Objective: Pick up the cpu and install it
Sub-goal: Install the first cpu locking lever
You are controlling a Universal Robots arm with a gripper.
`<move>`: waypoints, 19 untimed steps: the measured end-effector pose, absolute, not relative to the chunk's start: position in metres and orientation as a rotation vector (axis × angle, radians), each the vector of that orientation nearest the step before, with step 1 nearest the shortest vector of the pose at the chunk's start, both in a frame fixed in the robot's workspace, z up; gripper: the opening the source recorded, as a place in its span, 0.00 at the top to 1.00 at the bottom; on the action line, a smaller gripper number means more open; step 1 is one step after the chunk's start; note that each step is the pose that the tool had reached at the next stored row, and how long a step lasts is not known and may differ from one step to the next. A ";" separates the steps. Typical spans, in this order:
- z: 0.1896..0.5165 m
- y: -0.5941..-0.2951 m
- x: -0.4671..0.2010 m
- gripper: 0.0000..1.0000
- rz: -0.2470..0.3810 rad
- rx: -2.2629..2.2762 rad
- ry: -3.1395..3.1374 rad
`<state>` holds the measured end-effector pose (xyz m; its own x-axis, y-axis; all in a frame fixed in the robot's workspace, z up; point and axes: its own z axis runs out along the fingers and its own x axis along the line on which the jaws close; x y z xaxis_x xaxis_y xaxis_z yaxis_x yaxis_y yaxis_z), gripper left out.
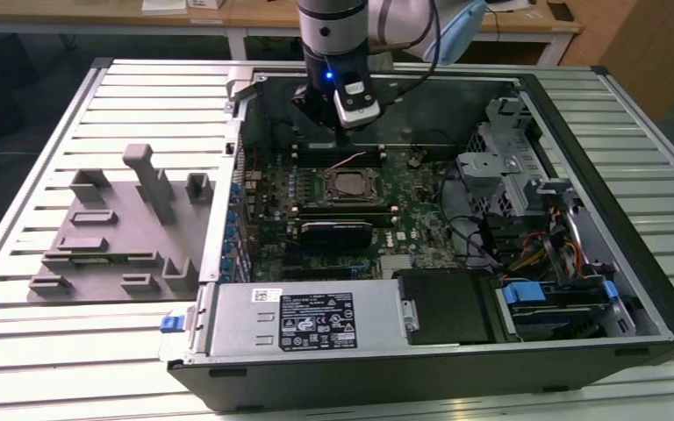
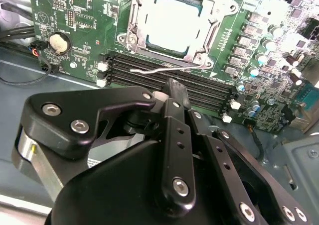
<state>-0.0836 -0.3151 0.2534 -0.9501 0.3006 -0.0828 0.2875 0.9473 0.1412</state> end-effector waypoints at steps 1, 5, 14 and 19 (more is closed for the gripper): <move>0.253 -0.315 -0.084 0.89 0.194 0.454 2.998; 0.250 -0.315 -0.082 0.89 0.194 0.454 2.998; 0.247 -0.315 -0.076 0.89 0.194 0.454 2.998; 0.246 -0.314 -0.074 0.89 0.194 0.454 2.998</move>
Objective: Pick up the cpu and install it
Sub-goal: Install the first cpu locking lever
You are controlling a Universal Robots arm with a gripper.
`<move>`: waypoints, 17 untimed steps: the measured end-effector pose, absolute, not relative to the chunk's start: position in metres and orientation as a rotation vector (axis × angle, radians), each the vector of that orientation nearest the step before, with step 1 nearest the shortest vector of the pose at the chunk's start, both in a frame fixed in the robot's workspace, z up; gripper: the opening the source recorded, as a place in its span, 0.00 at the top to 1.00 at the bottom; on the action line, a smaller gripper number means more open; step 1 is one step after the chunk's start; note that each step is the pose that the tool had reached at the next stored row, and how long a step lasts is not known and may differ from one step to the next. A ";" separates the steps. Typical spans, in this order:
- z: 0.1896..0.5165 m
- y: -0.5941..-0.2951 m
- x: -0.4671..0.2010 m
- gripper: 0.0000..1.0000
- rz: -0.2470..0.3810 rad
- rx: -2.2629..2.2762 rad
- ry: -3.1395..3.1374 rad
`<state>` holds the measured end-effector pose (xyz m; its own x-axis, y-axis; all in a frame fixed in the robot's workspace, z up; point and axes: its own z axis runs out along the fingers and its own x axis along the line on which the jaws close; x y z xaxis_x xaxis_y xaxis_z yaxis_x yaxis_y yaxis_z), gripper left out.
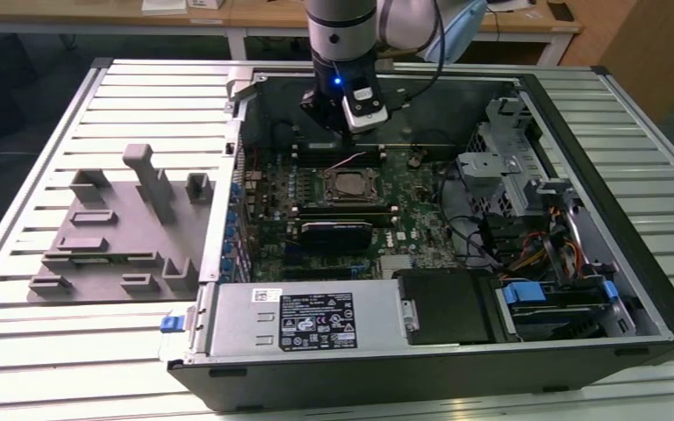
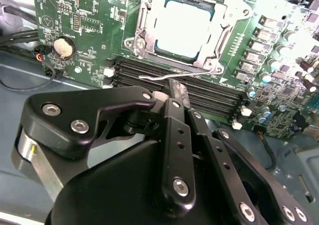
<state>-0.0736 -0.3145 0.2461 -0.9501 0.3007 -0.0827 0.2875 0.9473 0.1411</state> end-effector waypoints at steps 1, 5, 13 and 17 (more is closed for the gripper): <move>0.246 -0.314 -0.074 0.89 0.194 0.454 2.998; 0.246 -0.314 -0.074 0.89 0.194 0.454 2.997; 0.241 -0.314 -0.075 0.89 0.202 0.443 2.949; 0.237 -0.315 -0.075 0.89 0.204 0.440 2.935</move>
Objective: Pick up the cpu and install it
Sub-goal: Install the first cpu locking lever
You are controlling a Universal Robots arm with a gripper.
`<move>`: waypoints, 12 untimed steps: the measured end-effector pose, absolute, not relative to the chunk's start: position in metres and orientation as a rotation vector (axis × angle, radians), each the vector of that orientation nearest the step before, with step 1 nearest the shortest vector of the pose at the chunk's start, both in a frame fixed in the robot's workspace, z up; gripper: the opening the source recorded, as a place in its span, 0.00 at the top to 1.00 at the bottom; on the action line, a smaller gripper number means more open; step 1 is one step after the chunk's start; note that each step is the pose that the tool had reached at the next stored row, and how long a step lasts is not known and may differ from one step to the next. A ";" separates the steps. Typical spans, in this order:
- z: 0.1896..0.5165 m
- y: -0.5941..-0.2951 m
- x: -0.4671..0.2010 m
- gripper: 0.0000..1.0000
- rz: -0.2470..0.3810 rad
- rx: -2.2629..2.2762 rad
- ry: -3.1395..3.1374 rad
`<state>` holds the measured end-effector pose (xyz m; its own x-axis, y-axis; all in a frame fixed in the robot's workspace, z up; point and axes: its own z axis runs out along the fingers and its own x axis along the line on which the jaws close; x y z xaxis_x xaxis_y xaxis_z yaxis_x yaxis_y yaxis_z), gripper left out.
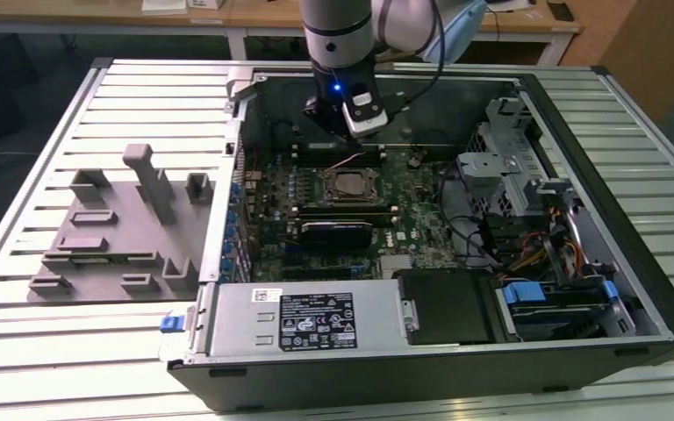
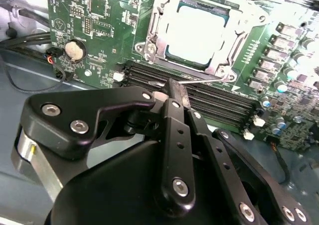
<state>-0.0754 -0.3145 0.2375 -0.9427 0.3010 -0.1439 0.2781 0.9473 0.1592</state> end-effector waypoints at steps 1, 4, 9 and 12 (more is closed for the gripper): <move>0.237 -0.314 -0.075 0.89 0.205 0.439 2.932; 0.235 -0.314 -0.076 0.89 0.207 0.437 2.923; 0.231 -0.314 -0.076 0.89 0.204 0.450 2.915; 0.229 -0.314 -0.076 0.89 0.202 0.465 2.912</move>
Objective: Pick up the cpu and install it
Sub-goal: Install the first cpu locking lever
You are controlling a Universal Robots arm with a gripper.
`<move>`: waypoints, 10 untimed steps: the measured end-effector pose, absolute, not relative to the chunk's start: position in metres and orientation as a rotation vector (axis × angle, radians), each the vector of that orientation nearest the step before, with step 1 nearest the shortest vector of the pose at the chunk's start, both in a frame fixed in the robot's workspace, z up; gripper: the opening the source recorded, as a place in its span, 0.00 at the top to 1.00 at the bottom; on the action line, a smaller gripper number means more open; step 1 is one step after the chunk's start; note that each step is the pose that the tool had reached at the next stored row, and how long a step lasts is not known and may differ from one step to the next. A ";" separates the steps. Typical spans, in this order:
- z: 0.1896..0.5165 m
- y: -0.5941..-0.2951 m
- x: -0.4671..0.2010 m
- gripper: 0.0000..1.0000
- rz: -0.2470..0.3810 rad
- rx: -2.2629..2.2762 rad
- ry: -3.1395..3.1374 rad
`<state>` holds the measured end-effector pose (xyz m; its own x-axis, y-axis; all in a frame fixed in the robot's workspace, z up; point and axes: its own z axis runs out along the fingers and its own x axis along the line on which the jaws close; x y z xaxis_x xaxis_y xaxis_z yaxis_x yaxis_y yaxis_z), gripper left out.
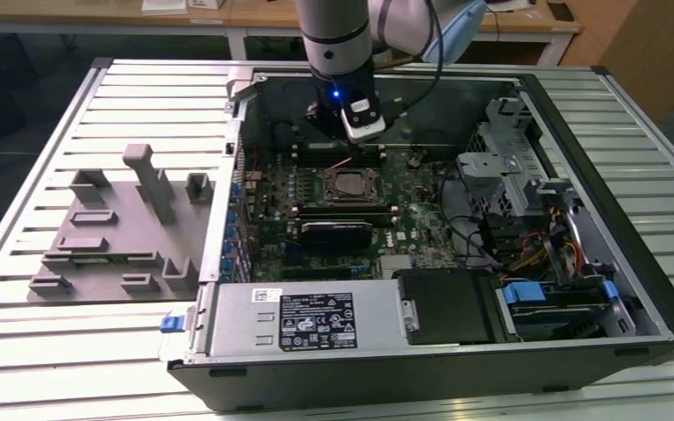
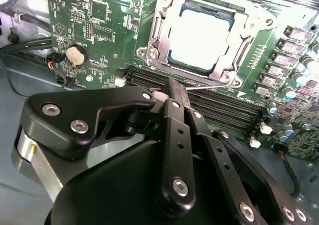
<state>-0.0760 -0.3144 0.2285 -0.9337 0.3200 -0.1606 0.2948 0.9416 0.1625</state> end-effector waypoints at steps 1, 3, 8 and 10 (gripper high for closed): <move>0.228 -0.314 -0.076 0.89 0.201 0.470 2.911; 0.227 -0.313 -0.076 0.89 0.199 0.481 2.909; 0.226 -0.311 -0.076 0.89 0.196 0.495 2.906; 0.225 -0.309 -0.076 0.89 0.195 0.501 2.905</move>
